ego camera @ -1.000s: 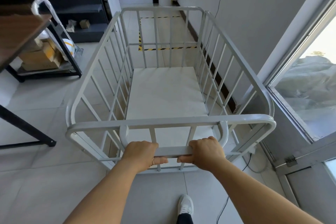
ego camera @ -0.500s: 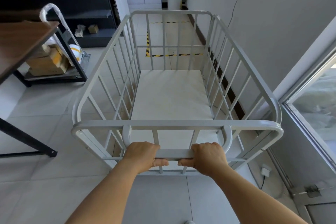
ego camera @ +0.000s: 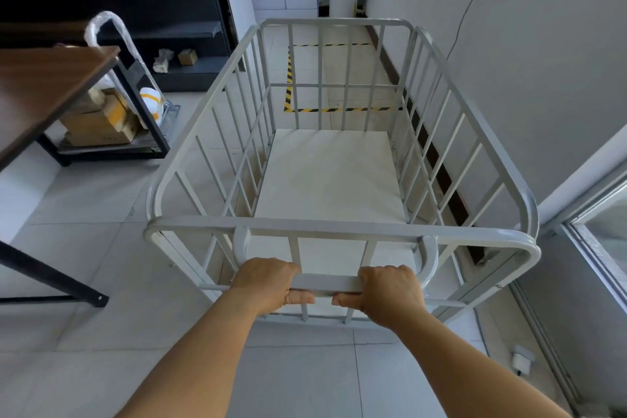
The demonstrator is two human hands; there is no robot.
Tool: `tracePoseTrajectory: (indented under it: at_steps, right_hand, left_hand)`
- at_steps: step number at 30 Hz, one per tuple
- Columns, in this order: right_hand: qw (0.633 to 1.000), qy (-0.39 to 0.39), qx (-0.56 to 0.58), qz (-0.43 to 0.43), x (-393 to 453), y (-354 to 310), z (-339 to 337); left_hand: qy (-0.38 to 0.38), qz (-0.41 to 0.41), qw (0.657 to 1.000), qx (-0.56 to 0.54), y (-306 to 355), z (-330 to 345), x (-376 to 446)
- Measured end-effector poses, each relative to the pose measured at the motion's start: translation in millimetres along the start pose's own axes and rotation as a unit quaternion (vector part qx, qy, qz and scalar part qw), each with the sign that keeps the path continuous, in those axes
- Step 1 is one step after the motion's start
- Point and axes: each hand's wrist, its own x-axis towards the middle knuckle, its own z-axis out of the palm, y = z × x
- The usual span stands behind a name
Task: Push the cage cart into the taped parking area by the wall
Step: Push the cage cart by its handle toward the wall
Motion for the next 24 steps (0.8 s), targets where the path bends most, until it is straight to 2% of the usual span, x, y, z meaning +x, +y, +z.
tracePoseTrajectory:
  at_steps: [11,24]
  right_hand:
    - [0.999,-0.008,0.010,0.031,85,-2,-22]
    - [0.998,0.001,-0.005,0.059,206,-43,-49]
  left_hand:
    - [0.002,0.033,0.999,0.003,-53,-30,76]
    - [0.003,0.060,0.998,0.003,-154,-71,163]
